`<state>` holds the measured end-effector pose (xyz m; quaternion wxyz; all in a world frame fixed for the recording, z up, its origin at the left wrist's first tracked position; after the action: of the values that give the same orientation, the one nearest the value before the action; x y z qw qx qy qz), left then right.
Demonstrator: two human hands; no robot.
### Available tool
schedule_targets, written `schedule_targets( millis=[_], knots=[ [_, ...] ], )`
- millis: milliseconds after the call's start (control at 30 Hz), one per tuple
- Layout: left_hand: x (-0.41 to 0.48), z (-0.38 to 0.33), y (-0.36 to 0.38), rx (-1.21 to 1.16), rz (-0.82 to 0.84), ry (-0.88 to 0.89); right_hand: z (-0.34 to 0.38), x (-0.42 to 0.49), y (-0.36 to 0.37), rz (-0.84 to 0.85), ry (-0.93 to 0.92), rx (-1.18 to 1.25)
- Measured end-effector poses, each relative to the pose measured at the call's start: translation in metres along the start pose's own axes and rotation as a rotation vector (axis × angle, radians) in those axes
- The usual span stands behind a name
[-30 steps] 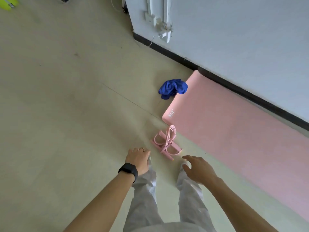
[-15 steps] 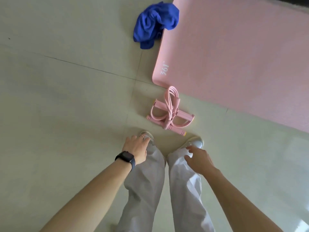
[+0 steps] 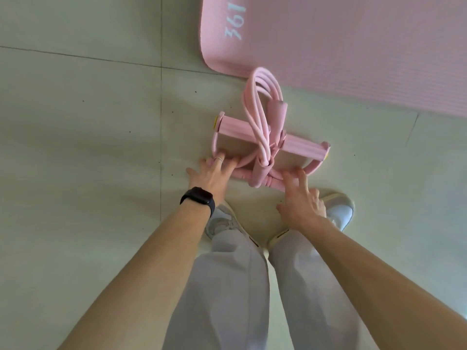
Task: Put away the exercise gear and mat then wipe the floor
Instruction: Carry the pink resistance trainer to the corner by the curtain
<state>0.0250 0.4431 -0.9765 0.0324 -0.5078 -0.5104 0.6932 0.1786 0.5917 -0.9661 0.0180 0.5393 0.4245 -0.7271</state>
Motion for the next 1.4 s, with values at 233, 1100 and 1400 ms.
schedule_targets(
  millis=[233, 1100, 1400],
  knots=[
    [-0.007, 0.008, -0.018, 0.038, 0.002, 0.154, -0.002, -0.002, -0.009, -0.046, -0.137, -0.157],
    [-0.335, -0.112, -0.563, 0.130, -0.409, 0.308, -0.059, -0.432, -0.476, -0.261, -0.260, 0.268],
    [-0.375, -0.229, -0.707, 0.165, -0.591, 0.672, -0.147, -0.558, -0.564, -0.795, -0.117, 0.377]
  ],
)
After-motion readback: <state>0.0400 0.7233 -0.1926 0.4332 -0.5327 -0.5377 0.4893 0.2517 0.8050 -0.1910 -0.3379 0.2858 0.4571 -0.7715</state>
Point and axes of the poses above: each hand's wrist, its own x-axis towards the middle knuckle, its own y-axis out of the palm, z = x × y, the point moved 9 cm from there along x, towards the middle knuckle, and after that the axes turned 12 degrees about -z, right-handed, at the moved point
